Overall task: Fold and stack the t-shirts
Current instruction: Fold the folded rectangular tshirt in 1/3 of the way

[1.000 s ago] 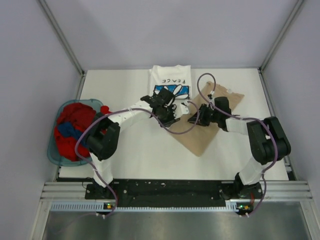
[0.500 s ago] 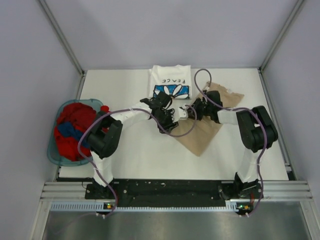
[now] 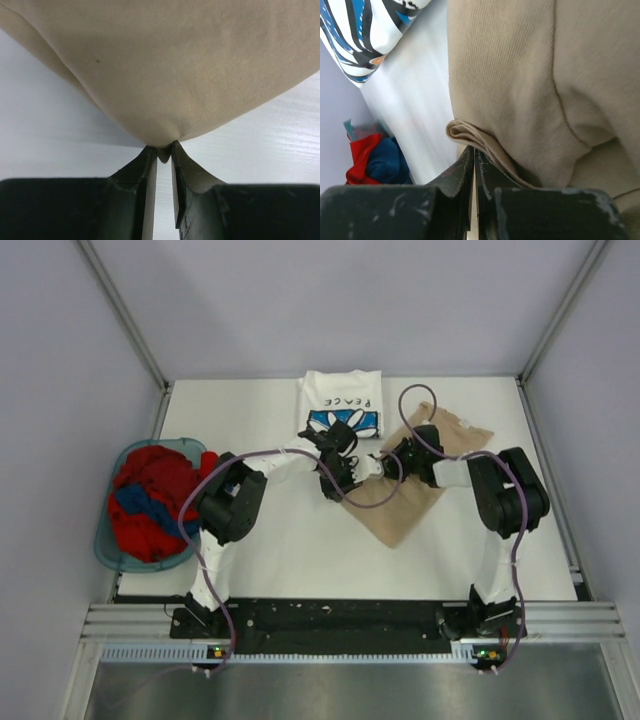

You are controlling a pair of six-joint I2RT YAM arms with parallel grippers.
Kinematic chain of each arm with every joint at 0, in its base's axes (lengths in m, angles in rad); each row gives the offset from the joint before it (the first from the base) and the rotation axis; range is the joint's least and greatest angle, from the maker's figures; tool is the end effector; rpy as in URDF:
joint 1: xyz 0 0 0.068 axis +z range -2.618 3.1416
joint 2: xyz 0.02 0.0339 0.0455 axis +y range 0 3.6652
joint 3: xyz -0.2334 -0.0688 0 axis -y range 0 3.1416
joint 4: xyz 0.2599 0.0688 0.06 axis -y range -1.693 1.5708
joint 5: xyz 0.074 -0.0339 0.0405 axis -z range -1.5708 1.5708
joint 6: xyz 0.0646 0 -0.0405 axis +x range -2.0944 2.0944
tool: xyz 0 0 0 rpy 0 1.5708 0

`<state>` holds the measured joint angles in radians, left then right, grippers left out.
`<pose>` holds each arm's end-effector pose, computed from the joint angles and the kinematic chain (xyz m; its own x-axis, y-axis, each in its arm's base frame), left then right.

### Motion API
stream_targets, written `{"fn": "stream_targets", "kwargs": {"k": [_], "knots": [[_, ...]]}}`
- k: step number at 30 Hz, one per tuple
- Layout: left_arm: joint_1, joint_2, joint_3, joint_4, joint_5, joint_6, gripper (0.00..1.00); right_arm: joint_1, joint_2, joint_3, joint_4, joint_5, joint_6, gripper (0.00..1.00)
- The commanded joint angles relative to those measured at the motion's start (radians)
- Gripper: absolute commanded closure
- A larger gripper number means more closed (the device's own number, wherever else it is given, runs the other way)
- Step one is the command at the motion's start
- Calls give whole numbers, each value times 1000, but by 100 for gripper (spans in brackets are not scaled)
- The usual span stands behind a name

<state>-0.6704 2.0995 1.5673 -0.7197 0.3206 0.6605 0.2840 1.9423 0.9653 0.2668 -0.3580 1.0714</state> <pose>0.3279 -0.2859 0.1064 -0.1783 0.8845 -0.4312 0.9833 0.1768 -0.0440 0.3794 0.1343 0.0614 -0.7540 0.6364 -0.1626 0.3016 0.5553 0.7750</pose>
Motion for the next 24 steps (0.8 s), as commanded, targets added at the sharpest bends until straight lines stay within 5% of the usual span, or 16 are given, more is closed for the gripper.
{"fn": "stream_targets", "kwargs": {"k": [1, 6, 10, 17, 24], "knots": [[-21, 34, 3, -66, -9, 14, 80, -32, 18, 56, 35, 76, 12, 97], [-21, 21, 13, -89, -35, 24, 78, -83, 43, 116, -23, 100, -10, 95], [-21, -71, -24, -80, -74, 83, 72, -82, 3, 232, -113, -1, -193, 91], [-18, -326, -144, 5, 3, 342, 57, -82, -328, 138, -100, -170, -462, 74], [-21, -386, -237, 97, 143, 724, 49, -80, -649, -8, -380, -222, -953, 56]]}}
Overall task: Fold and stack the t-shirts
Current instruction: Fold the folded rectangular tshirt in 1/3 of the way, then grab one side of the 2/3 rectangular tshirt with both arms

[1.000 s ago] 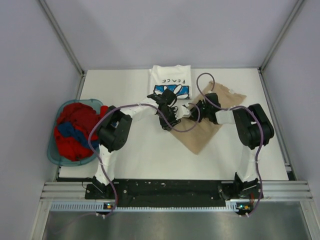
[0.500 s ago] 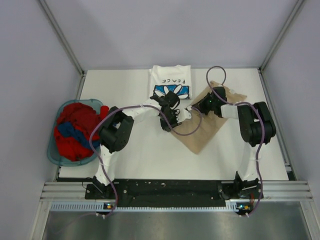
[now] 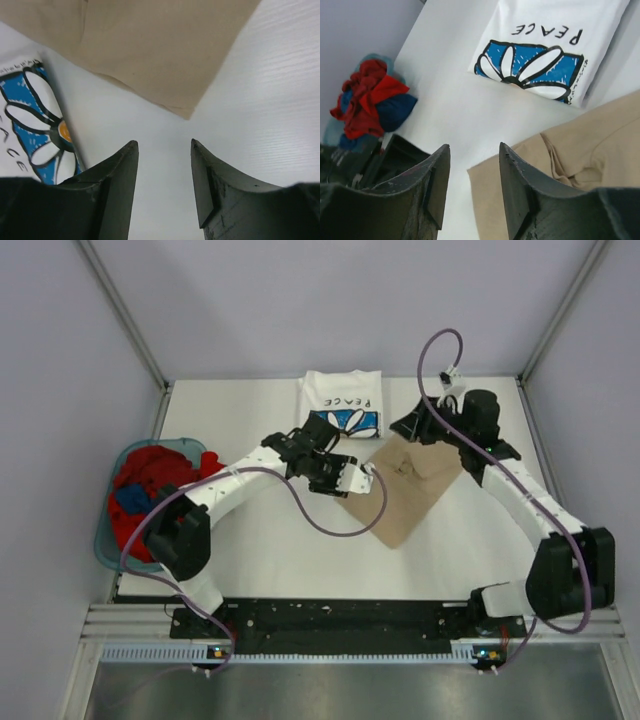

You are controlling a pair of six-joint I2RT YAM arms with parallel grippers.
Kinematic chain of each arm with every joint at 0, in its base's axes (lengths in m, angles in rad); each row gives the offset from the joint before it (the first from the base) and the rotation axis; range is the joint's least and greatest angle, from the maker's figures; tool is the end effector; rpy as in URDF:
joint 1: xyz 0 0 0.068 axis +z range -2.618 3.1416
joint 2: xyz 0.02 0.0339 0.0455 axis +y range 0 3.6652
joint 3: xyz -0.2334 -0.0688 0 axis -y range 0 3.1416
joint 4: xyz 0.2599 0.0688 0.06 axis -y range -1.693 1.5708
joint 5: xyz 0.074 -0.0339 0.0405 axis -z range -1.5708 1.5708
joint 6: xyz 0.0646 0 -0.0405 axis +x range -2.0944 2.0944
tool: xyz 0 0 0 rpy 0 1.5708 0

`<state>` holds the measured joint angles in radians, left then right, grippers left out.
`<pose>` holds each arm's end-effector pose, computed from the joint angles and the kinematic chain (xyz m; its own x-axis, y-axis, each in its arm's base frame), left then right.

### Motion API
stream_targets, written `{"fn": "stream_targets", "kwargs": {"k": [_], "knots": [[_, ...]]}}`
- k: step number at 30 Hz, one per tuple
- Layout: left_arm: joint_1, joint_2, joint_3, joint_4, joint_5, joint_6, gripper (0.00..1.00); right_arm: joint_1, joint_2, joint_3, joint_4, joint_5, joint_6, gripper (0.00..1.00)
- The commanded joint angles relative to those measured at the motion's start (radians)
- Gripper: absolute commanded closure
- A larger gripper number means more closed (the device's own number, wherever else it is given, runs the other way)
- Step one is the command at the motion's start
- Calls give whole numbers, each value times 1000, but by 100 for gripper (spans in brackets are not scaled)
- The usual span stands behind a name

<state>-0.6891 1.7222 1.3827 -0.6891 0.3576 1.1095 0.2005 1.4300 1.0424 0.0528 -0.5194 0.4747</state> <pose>0.2864 -0.2652 0.1990 0.3639 0.7870 -0.4982 0.9192 -0.2170 0.3286 0.3595 0.1058 0.2592 -0.5754 0.2880 -0.7655 -0.4152 0.7035 0.5768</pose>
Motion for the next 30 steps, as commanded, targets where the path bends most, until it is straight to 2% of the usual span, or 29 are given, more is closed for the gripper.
{"fn": "stream_targets", "kwargs": {"k": [1, 6, 9, 13, 18, 21, 24, 30], "knots": [[-3, -3, -65, 78, 112, 317, 48, 4, -190, -120, -175, -56, -401, 54], [-3, 43, -114, 180, 109, 411, 46, 2, -460, -284, -119, -50, -563, 44], [-4, 76, -126, 227, 96, 434, 46, 4, -568, -341, -180, -74, -671, 40], [-18, 111, -152, 261, 54, 473, 46, 4, -634, -401, -298, -47, -806, 40], [-35, 157, -180, 254, -31, 506, 48, 46, -648, -458, -416, -42, -985, 38], [-36, 178, -182, 252, -63, 495, 51, 208, -620, -507, -453, 45, -1149, 38], [-36, 180, -175, 261, -86, 455, 52, 377, -573, -553, -410, 182, -1235, 38], [-30, 152, -191, 261, -94, 429, 53, 482, -410, -575, -291, 277, -1272, 40]]}}
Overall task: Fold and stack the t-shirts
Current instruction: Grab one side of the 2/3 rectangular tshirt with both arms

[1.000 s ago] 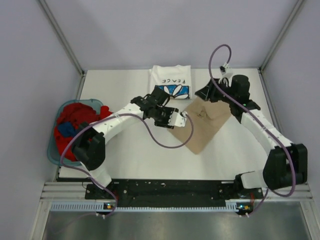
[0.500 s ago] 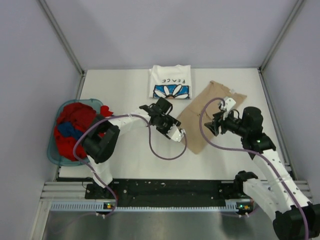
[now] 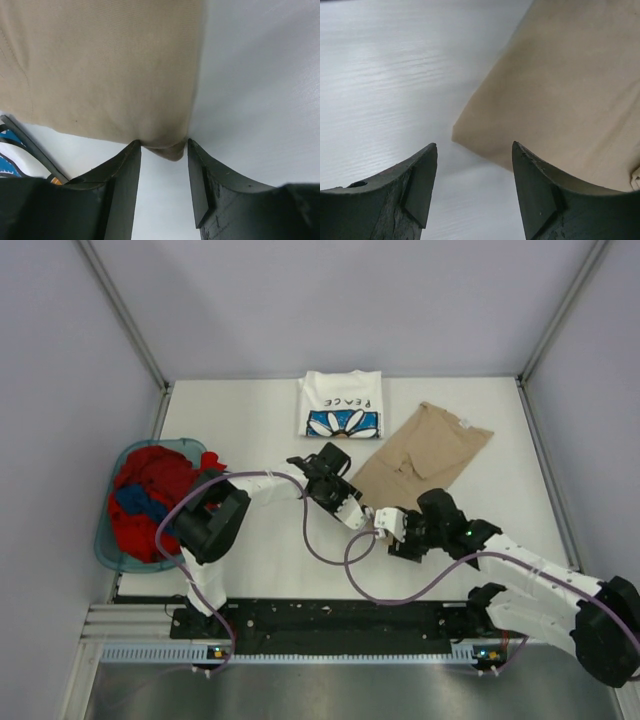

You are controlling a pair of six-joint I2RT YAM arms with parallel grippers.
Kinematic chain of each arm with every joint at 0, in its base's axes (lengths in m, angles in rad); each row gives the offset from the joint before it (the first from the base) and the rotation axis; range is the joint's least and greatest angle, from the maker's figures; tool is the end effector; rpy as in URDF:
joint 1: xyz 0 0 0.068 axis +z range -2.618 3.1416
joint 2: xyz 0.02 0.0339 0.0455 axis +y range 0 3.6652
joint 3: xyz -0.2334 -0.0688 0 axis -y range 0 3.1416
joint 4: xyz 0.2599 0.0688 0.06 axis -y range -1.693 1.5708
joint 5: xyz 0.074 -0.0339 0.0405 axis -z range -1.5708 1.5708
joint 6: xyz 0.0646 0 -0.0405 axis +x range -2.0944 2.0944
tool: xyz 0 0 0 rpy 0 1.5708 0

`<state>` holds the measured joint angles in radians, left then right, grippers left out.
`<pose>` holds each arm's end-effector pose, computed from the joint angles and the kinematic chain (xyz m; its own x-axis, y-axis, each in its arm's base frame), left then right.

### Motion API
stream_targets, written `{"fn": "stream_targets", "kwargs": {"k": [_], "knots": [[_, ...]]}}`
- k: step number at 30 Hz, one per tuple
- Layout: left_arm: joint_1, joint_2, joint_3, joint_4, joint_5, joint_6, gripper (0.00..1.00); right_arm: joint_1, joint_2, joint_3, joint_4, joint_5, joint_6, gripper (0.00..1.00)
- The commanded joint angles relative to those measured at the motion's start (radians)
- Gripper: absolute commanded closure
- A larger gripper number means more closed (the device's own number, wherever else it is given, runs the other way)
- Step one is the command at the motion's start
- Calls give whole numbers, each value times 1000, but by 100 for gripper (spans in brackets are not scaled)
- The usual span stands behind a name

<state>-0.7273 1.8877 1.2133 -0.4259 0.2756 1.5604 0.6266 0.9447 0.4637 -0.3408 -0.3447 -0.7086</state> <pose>0.2833 -0.2757 0.0985 0.7250 0.6429 -0.2473 0.6734 -0.5860 0.4508 0.1761 0.1544 0.1369 0.0300 -0.7344 -0.6780 -0.9466 0.1969 -0.2552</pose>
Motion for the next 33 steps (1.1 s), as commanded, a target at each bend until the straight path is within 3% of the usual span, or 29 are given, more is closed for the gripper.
{"fn": "stream_targets", "kwargs": {"k": [1, 9, 14, 16, 19, 23, 25, 33], "knots": [[9, -21, -27, -2, -6, -23, 53, 65, 107, 9, 115, 107, -92, 40], [28, -29, -31, -11, 47, -40, 52, 154, 308, 26, 148, 105, -124, 47], [31, -18, -46, -10, 37, -30, 57, 162, 316, 30, 151, 127, -118, 73], [29, -21, -50, -11, 46, -30, 59, 162, 306, 21, 151, 130, -132, 76], [26, -16, -54, 2, 57, -49, 69, 163, 296, 15, 149, 130, -131, 83], [19, 11, -44, 16, 30, -82, 98, 162, 290, 23, 137, 164, -126, 92], [17, 16, -46, 30, -9, -94, 100, 163, 284, 24, 119, 174, -126, 99], [40, -39, -81, 38, -79, -112, 100, 162, 172, -10, -6, 138, -170, 100]]}}
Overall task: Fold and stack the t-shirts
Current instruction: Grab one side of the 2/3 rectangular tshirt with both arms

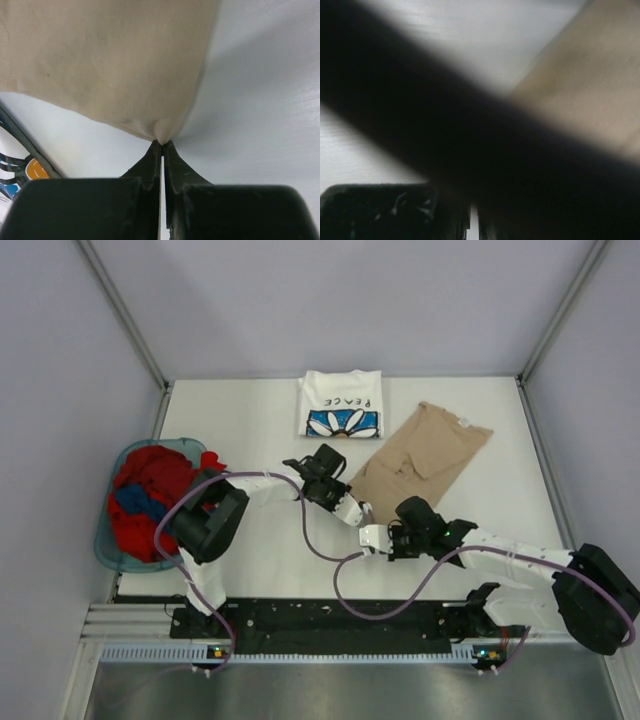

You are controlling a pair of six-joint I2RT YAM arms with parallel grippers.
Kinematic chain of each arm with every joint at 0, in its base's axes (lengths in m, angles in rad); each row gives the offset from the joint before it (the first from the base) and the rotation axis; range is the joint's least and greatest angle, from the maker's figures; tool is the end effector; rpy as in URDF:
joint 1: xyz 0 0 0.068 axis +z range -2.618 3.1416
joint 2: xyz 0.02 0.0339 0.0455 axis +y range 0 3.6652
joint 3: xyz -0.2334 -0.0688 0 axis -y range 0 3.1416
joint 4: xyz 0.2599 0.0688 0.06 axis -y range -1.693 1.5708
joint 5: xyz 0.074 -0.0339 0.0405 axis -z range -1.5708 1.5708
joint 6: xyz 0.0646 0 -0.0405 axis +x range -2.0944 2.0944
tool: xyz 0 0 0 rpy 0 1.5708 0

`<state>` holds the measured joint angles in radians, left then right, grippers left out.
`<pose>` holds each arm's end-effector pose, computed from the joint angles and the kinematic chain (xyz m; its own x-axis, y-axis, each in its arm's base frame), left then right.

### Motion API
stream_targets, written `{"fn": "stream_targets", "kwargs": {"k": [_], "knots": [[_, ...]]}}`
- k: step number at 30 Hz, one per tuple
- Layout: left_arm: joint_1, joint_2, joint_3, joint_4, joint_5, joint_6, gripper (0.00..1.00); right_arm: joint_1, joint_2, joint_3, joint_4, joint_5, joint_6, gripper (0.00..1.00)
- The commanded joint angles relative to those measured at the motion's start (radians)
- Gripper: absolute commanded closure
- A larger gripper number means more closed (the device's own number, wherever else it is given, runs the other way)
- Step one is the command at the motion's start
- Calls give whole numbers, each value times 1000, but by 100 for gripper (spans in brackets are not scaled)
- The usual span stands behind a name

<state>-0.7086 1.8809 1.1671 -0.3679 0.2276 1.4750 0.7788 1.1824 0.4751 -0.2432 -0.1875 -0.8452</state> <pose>0.2876 -0.2657 0.0901 0.6471 0.7226 -0.2432 0.7355 -0.5077 0.4486 0.1681 0.1828 0.0944 0.1896 -0.8455 -0.4992 -0.9424 -0.0141 -0.3342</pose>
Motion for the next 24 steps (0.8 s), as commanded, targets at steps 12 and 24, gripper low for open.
{"fn": "stream_targets", "kwargs": {"k": [12, 24], "knots": [[-28, -141, -106, -114, 45, -35, 84, 11, -109, -35, -143, -78, -72, 100], [-92, -183, -82, -68, 138, -90, 2, 11, -139, -55, -149, -79, -84, 100]]}}
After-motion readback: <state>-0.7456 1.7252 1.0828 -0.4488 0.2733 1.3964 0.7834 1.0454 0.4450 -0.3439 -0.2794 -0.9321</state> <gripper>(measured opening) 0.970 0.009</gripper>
